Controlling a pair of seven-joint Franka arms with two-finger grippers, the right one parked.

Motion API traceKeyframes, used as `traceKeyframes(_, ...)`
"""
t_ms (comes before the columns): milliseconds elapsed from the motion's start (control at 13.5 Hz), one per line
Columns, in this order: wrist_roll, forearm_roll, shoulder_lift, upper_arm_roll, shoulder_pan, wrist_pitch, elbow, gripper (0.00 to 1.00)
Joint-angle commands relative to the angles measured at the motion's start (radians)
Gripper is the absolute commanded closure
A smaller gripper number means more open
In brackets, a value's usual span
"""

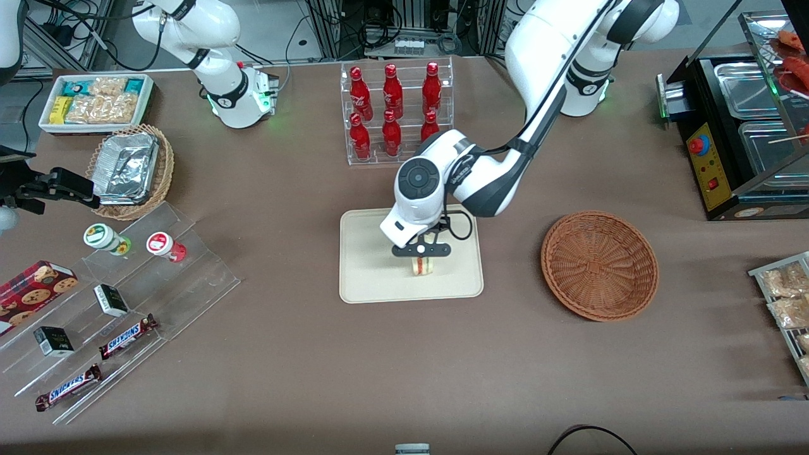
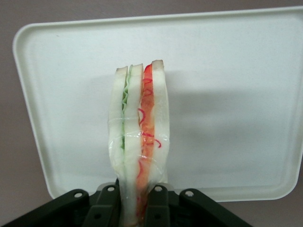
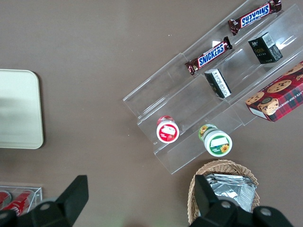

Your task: Place sandwich from basket to tray

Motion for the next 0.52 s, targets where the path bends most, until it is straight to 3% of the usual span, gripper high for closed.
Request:
traceKeyframes(0,0.000,-0.002,0.062,0.006,-0.027,-0.003,0.067,1.00)
traceKeyframes(446,-0.014,-0.003,0.102,0.006,-0.047,0.092,0.078,1.00)
